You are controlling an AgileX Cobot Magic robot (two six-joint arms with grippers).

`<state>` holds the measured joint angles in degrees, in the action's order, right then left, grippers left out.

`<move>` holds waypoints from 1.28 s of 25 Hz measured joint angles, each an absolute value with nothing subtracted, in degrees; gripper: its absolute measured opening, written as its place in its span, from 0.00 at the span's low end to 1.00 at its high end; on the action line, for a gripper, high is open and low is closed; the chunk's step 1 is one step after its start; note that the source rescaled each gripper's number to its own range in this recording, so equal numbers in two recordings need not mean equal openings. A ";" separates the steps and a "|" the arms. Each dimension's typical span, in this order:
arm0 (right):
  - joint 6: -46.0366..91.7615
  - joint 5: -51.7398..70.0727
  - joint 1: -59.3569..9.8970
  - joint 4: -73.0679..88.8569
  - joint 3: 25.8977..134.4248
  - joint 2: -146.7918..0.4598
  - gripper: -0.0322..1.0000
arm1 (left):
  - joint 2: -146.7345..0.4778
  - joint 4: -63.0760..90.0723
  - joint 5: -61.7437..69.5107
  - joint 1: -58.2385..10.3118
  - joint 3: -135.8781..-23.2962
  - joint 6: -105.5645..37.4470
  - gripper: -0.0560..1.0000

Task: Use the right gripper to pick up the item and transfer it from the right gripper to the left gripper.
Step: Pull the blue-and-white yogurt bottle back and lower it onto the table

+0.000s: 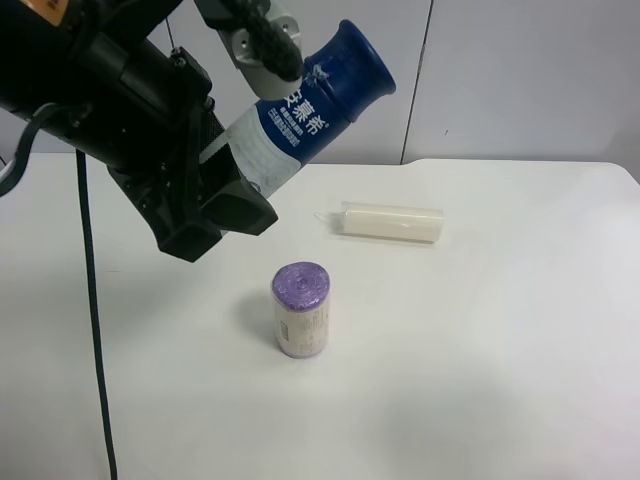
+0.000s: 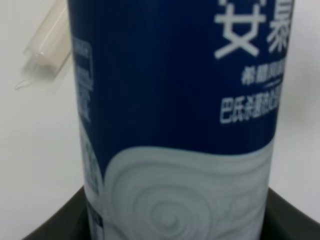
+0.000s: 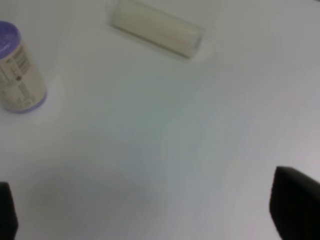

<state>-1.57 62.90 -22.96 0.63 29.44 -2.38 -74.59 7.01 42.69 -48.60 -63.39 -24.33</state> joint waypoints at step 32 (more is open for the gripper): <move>-1.57 62.75 -9.31 0.63 29.44 0.14 1.00 | -80.81 5.78 44.97 -13.66 -62.98 -15.38 0.05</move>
